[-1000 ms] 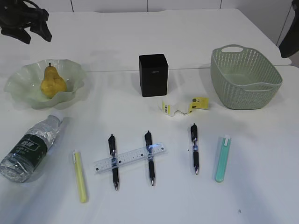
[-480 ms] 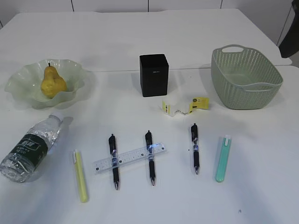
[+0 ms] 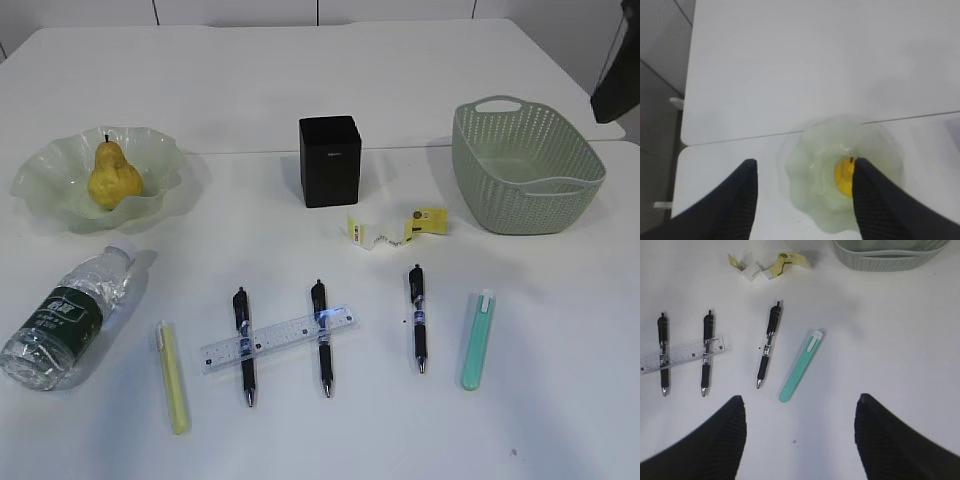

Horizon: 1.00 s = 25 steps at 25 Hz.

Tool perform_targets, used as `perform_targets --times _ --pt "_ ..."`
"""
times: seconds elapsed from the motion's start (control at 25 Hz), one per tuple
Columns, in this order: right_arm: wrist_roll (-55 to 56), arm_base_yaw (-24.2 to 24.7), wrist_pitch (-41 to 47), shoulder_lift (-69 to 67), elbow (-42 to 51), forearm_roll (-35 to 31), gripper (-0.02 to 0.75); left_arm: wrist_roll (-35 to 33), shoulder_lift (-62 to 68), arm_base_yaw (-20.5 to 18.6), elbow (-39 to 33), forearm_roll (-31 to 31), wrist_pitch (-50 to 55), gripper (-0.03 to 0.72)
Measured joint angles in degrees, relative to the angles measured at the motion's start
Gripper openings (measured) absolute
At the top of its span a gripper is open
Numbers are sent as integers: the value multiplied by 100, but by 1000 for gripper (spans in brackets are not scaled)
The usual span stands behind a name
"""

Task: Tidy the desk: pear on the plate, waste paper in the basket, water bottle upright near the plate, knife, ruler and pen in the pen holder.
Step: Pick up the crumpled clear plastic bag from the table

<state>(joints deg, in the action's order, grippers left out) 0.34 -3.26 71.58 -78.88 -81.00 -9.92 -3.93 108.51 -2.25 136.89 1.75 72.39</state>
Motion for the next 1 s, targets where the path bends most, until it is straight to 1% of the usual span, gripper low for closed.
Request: perform_targets --times 0.12,0.2,0.36,0.48,0.56,0.6,0.64,0.72,0.88,1.0 --pt "-34 0 0 0 0 -98 532 0 -492 0 -846 398 0 421" --pt "-34 0 0 0 0 -124 532 97 -864 0 -1443 551 0 421" --pt "-64 0 0 0 0 -132 532 331 -1442 -9 -2488 601 0 410" --pt "-74 0 0 0 0 -132 532 393 -1799 -9 -3154 456 -26 405" --pt "-88 0 0 0 0 -132 532 466 -2022 -9 -3679 345 -343 404" --pt "-88 0 0 0 0 -132 532 642 -2273 -9 -4244 322 -735 403" --pt "-88 0 0 0 0 -132 532 642 -2273 -9 -4244 322 -735 403" --pt "-88 0 0 0 0 -132 532 901 -2583 -9 -4905 481 -1202 403" --pt "-88 0 0 0 0 -132 532 1491 -3269 -9 -6544 905 -2184 403" --pt "-88 0 11 0 0 -132 532 1687 -3822 -9 -7659 961 -3033 403"
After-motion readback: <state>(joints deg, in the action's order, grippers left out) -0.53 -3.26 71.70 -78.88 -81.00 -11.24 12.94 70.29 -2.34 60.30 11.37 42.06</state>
